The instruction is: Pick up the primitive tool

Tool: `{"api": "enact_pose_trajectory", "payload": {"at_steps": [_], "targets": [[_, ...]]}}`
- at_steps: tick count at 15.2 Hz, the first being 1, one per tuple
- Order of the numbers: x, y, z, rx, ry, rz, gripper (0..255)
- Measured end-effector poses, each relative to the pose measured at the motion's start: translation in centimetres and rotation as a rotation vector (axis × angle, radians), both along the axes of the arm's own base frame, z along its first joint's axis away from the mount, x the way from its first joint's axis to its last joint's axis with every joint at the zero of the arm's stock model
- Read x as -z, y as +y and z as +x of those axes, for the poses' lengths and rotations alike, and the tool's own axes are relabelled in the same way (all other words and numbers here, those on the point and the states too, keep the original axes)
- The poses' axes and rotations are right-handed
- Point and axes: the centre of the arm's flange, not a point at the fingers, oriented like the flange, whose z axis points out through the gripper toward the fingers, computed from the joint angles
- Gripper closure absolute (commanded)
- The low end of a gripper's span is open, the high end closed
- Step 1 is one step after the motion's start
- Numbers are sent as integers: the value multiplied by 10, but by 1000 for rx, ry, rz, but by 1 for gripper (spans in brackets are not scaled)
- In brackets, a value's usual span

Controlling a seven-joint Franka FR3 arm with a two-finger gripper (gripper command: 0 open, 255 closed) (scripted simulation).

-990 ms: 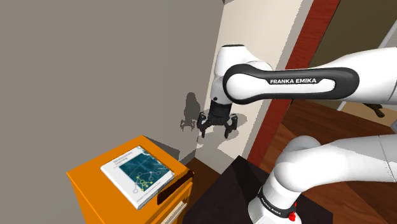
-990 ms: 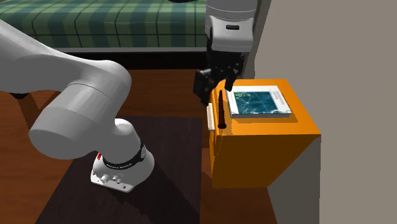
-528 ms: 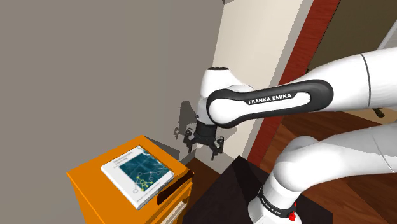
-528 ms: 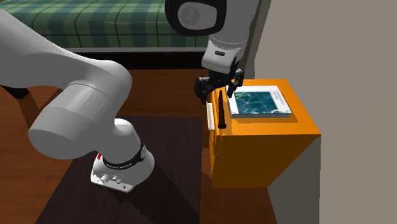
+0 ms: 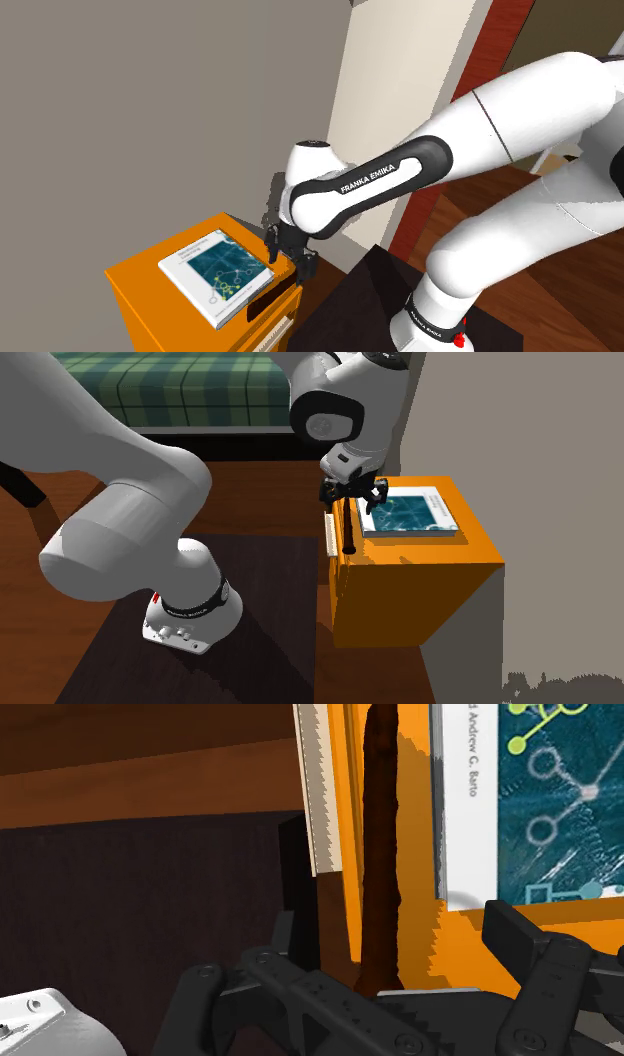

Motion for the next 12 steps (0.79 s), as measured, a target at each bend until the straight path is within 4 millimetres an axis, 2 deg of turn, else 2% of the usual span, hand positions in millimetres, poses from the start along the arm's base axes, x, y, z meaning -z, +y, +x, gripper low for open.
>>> {"api": "enact_pose_trajectory", "payload": {"at_steps": [8,9,12], "targets": [[45,5,4,58,2,10,0],[47,6,4,58,2,10,255],[48,7,5,58,2,11,255]]}}
